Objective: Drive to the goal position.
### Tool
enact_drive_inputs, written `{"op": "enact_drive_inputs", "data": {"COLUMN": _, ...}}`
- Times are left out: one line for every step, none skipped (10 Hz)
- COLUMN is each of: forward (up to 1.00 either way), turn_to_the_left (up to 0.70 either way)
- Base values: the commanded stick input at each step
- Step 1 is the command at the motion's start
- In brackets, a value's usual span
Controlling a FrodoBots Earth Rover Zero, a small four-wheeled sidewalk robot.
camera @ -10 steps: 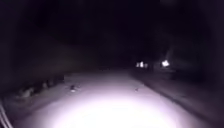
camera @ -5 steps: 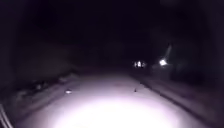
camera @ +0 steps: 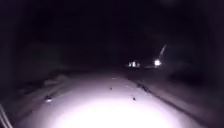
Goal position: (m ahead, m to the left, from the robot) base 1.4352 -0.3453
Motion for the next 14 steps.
{"op": "enact_drive_inputs", "data": {"forward": 1.0, "turn_to_the_left": 0.0}}
{"op": "enact_drive_inputs", "data": {"forward": 1.0, "turn_to_the_left": 0.0}}
{"op": "enact_drive_inputs", "data": {"forward": 1.0, "turn_to_the_left": 0.0}}
{"op": "enact_drive_inputs", "data": {"forward": 1.0, "turn_to_the_left": 0.0}}
{"op": "enact_drive_inputs", "data": {"forward": 1.0, "turn_to_the_left": 0.0}}
{"op": "enact_drive_inputs", "data": {"forward": 1.0, "turn_to_the_left": 0.0}}
{"op": "enact_drive_inputs", "data": {"forward": 1.0, "turn_to_the_left": 0.0}}
{"op": "enact_drive_inputs", "data": {"forward": 1.0, "turn_to_the_left": 0.0}}
{"op": "enact_drive_inputs", "data": {"forward": 1.0, "turn_to_the_left": 0.0}}
{"op": "enact_drive_inputs", "data": {"forward": 1.0, "turn_to_the_left": 0.0}}
{"op": "enact_drive_inputs", "data": {"forward": 1.0, "turn_to_the_left": -0.01}}
{"op": "enact_drive_inputs", "data": {"forward": 1.0, "turn_to_the_left": -0.04}}
{"op": "enact_drive_inputs", "data": {"forward": 1.0, "turn_to_the_left": -0.07}}
{"op": "enact_drive_inputs", "data": {"forward": 1.0, "turn_to_the_left": -0.1}}
